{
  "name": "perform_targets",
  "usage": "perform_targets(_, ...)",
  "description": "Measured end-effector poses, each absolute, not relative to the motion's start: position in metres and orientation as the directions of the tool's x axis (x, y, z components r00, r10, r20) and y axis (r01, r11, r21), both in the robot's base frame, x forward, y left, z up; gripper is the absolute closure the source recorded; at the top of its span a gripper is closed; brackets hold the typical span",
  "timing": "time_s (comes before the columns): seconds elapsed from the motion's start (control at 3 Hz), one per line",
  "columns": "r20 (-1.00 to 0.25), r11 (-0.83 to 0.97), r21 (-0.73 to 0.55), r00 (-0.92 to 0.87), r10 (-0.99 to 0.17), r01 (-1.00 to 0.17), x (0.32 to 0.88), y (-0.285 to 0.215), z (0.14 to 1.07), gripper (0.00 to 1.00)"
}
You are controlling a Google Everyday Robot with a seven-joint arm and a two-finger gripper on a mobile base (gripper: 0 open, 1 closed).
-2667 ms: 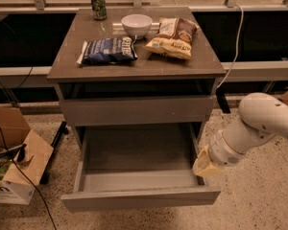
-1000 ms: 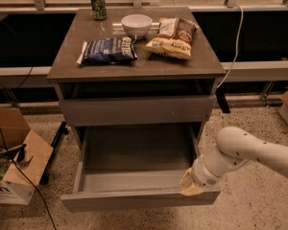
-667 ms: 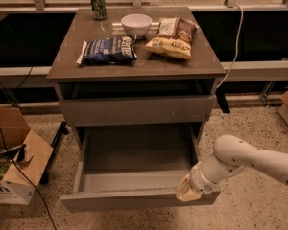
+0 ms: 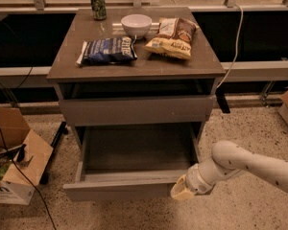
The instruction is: Close middle drawer
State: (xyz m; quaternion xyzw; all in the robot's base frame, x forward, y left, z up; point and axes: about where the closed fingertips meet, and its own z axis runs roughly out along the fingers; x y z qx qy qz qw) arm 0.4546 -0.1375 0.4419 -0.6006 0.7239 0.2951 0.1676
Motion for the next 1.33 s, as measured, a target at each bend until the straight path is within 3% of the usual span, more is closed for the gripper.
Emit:
perform_targets(1.0, -0.64, 0.144, 0.175, -0.224, -0.735, -0.974, 0.484, -0.131, 0.426, 1.0)
perform_targets(1.33, -0.667, 0.177, 0.148, -0.23, -0.708, -0.973, 0.52, -0.13, 0.41, 1.0)
